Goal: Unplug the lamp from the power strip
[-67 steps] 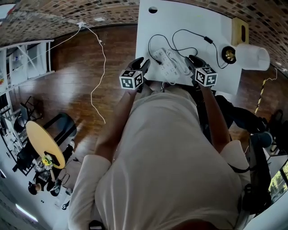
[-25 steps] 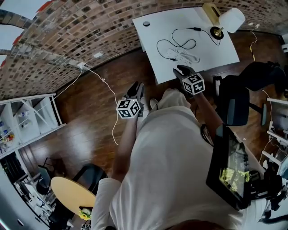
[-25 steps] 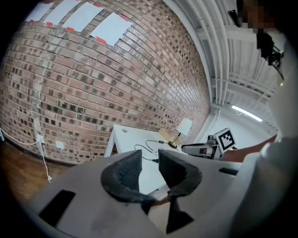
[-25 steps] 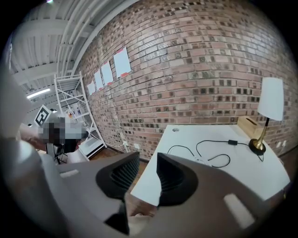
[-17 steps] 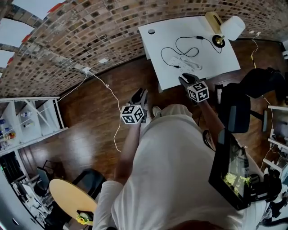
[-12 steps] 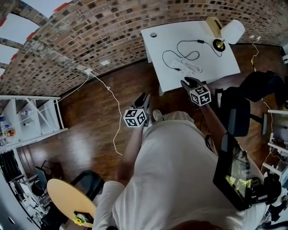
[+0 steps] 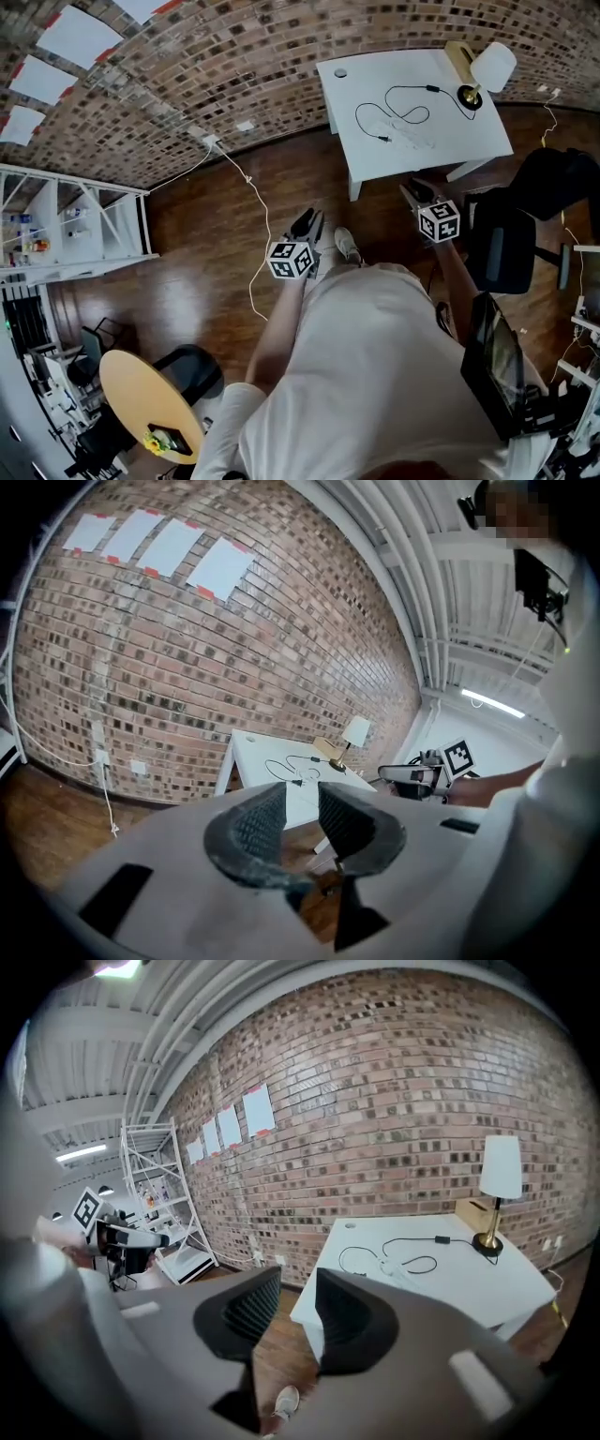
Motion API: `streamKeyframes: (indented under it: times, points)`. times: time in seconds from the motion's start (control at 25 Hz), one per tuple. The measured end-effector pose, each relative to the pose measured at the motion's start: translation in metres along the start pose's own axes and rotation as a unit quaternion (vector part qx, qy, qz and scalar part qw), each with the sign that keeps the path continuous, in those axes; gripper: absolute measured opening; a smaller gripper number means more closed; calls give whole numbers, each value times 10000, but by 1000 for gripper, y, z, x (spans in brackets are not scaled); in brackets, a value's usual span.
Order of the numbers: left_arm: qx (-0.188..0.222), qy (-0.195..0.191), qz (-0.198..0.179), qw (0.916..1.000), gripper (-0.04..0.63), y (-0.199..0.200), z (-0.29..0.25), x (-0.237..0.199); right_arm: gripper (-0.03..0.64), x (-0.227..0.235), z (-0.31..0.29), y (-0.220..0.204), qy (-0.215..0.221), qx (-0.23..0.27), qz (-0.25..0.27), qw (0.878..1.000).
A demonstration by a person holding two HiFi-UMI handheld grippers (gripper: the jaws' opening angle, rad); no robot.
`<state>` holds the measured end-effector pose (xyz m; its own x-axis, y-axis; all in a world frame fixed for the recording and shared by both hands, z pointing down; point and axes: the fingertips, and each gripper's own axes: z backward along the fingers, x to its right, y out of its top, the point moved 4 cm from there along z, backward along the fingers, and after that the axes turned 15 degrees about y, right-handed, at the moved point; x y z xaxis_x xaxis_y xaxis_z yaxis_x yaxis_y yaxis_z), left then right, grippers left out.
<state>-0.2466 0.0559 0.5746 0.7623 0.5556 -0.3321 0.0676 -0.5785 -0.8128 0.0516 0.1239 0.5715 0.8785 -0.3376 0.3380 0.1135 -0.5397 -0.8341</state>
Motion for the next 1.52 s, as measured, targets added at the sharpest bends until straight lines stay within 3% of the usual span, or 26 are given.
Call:
streamKeyframes:
  times: [0.32, 0.52, 0.76, 0.88, 1.08, 1.2, 1.36, 1.52]
  points:
    - [-143, 323, 188, 9992, 101, -65, 92, 16, 106, -65, 70, -33, 53, 735, -335, 9967]
    - [-207, 281, 185, 9992, 101, -105, 155, 35, 107, -101, 93, -77, -25, 600, -480, 9970]
    - [-305, 174, 298, 9989, 100, -130, 186, 15, 106, -139, 99, -96, -154, 544, -410, 9976]
    - [-295, -34, 90, 9995, 101, -112, 180, -3, 106, -144, 101, -84, -392, 778, -479, 9950]
    - [-70, -308, -401, 9987, 100, -44, 168, -45, 106, -145, 88, -59, -853, 1168, -717, 9869]
    - [109, -343, -460, 9983, 94, -11, 160, -80, 106, -153, 61, -45, -942, 1239, -632, 9858]
    - [-48, -405, -350, 9986, 89, -8, 144, -115, 106, -174, 24, -29, -942, 1320, -503, 9855]
    - [-308, -653, -441, 9964, 89, -15, 134, -112, 107, -189, 16, -30, -972, 1400, -677, 9830]
